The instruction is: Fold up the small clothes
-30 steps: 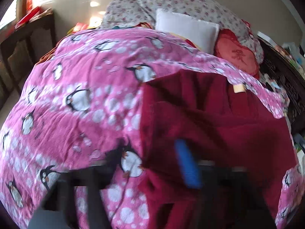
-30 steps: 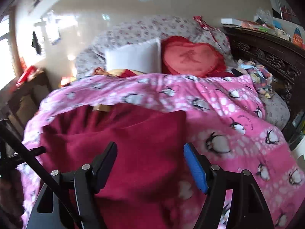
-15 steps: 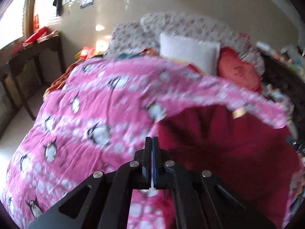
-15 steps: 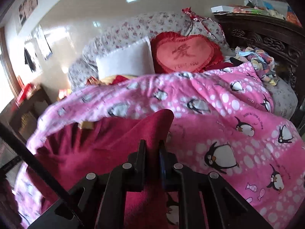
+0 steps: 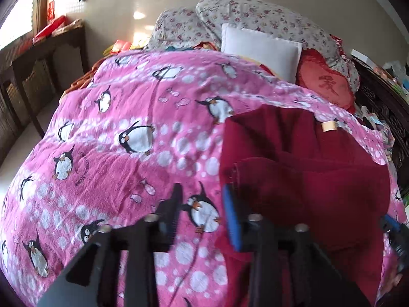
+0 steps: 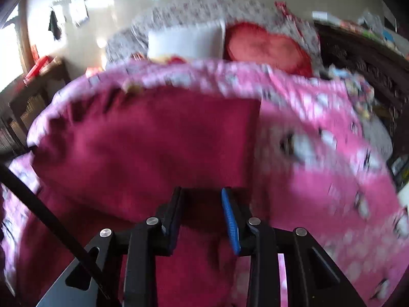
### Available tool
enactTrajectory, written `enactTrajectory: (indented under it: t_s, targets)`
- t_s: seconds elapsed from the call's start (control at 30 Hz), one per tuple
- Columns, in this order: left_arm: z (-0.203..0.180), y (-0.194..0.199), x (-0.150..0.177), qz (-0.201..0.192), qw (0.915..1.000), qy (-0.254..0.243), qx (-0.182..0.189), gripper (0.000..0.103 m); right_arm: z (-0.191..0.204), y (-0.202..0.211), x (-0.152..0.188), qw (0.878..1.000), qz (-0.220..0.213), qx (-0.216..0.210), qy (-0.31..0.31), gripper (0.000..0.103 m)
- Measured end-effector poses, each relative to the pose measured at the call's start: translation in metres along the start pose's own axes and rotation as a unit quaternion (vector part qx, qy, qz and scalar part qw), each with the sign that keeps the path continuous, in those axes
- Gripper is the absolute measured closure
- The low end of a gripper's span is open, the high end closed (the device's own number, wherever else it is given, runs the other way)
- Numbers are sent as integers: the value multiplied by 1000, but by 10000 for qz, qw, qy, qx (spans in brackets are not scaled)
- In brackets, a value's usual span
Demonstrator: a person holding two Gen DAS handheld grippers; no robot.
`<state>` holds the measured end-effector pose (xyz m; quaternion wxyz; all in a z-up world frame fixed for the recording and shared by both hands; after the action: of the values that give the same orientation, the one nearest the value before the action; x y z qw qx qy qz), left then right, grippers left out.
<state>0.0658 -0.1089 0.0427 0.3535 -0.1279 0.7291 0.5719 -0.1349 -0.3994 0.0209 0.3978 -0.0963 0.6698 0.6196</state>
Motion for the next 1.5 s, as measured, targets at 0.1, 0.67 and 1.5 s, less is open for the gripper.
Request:
enactTrajectory:
  t_s: [0.1, 0.67, 1.5]
  targets:
    - [-12, 0, 0, -64, 9996, -197, -212, 67, -4, 14, 2, 9999, -26, -43, -140, 70]
    - [10, -47, 8, 355, 9971, 47, -675, 49, 50, -27, -65, 9978, -249, 317, 518, 65]
    - [16, 96, 86, 528, 9983, -44, 250, 19, 25, 115, 54, 9973, -271, -517, -449, 40]
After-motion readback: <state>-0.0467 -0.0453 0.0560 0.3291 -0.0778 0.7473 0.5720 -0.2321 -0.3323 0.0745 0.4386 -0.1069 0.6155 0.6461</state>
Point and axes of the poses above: each gripper's, at about its wrist camera, not at the fingertips, and y roughly against the way its jaws point, z to its left, x to its underside, the point moved 5 cm from there along -y, roughly the way its jaws point, and after that the axes turned 1 degree about z, right-handed, at the moved point
